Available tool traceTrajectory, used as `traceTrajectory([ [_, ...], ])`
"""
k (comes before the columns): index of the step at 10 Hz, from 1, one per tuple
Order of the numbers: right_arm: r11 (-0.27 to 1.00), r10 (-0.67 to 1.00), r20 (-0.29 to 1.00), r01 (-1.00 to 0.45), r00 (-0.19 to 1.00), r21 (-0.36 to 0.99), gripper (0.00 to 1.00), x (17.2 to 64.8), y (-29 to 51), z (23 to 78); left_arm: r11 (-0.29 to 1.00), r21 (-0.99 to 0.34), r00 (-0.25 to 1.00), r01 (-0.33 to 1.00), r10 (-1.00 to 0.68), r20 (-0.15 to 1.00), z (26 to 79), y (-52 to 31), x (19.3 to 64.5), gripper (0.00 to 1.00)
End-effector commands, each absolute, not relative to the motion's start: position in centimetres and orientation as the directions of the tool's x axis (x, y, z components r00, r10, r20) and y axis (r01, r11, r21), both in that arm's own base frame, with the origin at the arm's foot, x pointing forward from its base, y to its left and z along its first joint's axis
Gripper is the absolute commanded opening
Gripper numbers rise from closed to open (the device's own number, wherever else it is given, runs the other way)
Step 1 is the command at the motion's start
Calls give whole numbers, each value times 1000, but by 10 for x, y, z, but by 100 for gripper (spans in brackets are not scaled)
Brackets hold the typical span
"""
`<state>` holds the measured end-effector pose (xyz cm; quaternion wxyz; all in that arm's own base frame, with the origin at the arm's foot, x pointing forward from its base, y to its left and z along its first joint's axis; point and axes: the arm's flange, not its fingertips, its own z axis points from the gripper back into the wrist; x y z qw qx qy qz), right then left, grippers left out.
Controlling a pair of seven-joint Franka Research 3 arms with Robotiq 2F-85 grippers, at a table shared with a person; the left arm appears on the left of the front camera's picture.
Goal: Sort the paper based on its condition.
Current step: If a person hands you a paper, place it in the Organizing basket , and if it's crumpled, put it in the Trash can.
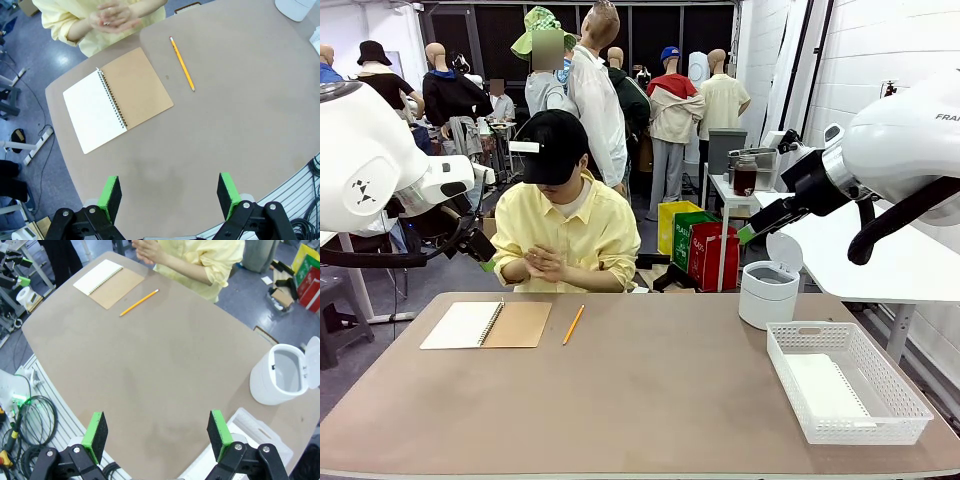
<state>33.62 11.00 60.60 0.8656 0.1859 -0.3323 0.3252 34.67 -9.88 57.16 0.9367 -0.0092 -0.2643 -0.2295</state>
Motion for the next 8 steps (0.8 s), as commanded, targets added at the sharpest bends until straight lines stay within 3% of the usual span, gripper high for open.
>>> traceTrajectory([
  [1, 715, 443, 692, -690, 570, 111, 100, 336, 110, 607, 894, 108, 754, 434, -427, 499, 572, -97, 347, 100],
  [8, 715, 443, 692, -690, 570, 111, 100, 336, 110, 607, 894, 108, 754, 434, -427, 499, 572, -97, 347, 100],
])
